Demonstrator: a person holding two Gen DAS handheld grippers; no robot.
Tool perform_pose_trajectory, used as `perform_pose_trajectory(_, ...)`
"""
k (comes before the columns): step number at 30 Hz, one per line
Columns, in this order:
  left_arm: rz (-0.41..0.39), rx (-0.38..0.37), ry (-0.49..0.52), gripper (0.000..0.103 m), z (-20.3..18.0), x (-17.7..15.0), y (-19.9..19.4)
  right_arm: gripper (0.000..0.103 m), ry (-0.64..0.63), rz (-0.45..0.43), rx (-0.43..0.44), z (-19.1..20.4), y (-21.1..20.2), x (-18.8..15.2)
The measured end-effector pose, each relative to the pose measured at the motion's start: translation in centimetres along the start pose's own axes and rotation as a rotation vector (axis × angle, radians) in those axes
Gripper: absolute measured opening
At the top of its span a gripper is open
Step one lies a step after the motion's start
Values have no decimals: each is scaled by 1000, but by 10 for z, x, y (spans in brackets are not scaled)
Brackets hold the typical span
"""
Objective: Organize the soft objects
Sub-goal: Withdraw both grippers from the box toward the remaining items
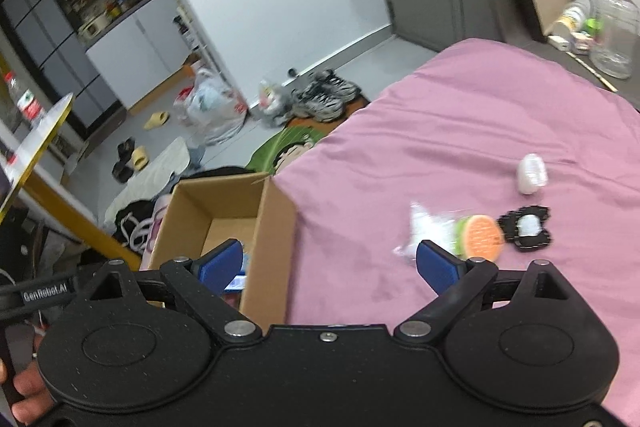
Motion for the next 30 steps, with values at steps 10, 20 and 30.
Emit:
perform_pose_trajectory(10,-4,-16,35,73,-40,-3,2,95,64,-28,-17,-48,-20,2)
perform_pose_trajectory(20,1,-46,77,73,-90,-3,17,95,211,-73,-21,-104,-27,5)
perform_pose_trajectory(30,54,-63,124,73,-135,-9,57,91,297,-89,-9,-137,-25,7)
Point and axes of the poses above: each gripper's, at about its wrist camera, not at the fingertips, and y roughly the way its jaws point, z to its left, x to its top, the point moved 5 cm from there along y, roughly the way its jaws point, and after that the axes turned 14 degrees about z, right-handed, at the moved point
